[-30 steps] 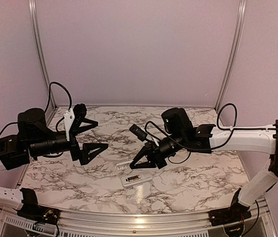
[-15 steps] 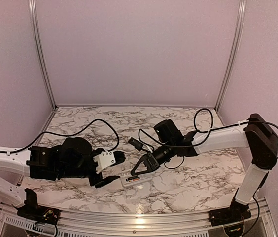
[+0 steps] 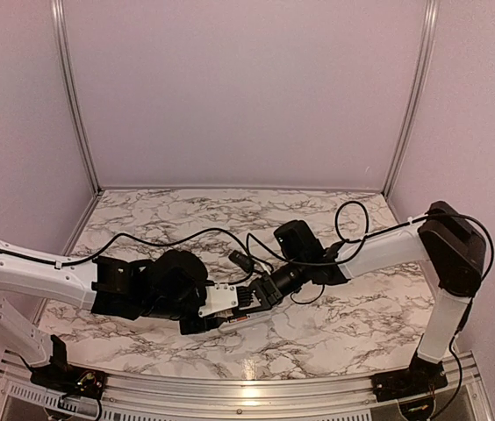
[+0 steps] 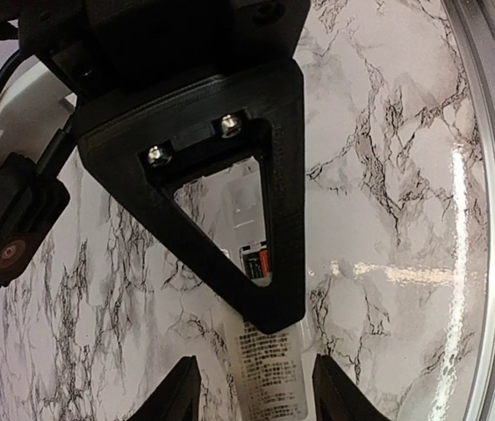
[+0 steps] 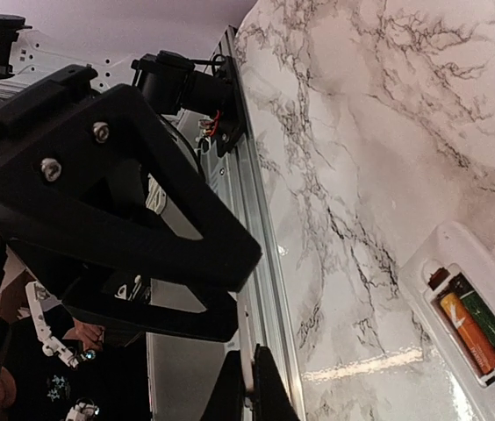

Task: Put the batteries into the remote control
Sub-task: Pass from the right arm to the left

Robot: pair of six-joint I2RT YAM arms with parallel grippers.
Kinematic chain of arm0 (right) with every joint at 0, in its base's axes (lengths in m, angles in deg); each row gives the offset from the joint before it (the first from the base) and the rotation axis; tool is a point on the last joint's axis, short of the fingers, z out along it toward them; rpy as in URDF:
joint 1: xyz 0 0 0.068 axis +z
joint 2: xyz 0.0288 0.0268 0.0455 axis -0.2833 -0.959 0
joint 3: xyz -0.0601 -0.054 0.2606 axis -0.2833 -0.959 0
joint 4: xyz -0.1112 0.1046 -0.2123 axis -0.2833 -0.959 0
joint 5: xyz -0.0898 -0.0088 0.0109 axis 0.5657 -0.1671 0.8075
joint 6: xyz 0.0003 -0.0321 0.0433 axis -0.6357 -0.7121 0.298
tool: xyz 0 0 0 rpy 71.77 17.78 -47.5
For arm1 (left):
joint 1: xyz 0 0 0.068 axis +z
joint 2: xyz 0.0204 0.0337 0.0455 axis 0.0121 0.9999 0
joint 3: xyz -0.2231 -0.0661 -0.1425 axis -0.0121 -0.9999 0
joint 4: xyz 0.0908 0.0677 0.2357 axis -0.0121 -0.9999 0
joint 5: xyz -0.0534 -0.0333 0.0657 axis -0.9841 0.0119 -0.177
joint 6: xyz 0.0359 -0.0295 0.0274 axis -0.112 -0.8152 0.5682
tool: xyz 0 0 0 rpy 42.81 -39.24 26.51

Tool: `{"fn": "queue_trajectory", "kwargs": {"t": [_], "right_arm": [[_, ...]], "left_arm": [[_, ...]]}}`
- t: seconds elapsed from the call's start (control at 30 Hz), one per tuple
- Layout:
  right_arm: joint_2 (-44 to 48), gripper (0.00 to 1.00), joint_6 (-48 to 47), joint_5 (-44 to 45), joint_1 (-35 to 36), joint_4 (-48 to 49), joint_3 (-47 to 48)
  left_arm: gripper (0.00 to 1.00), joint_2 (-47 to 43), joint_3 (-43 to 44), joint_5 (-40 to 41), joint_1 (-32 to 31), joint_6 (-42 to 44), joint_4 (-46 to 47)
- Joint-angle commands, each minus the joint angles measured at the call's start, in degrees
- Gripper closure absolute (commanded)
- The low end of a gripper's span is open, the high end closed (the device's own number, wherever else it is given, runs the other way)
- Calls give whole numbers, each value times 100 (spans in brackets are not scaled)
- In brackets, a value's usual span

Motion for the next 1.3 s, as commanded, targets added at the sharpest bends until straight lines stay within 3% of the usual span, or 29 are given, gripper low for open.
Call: {"fn": "queue_trajectory", "kwargs": {"t": [0.0,0.43,0.63,0.9,1.27], "right_arm": [[-74,100,225,-193,-41,385,-46],[-131,98,390,-295,-61,505,-81],[2,67,470,-205,-478,574,-230],[544,63,262,473,-1198,295,-570],[894,63,-84,902,-1628,19,-832]], "left_arm": [[57,244,267,-78,-39,223,-287],[78,424,405,39,-39,210,-407],[86,596,566,-340,-9,-124,-671],[87,1246,1085,-1116,395,-938,-1354],[82,2436,2146,-1428,768,-1767,-2235]]}}
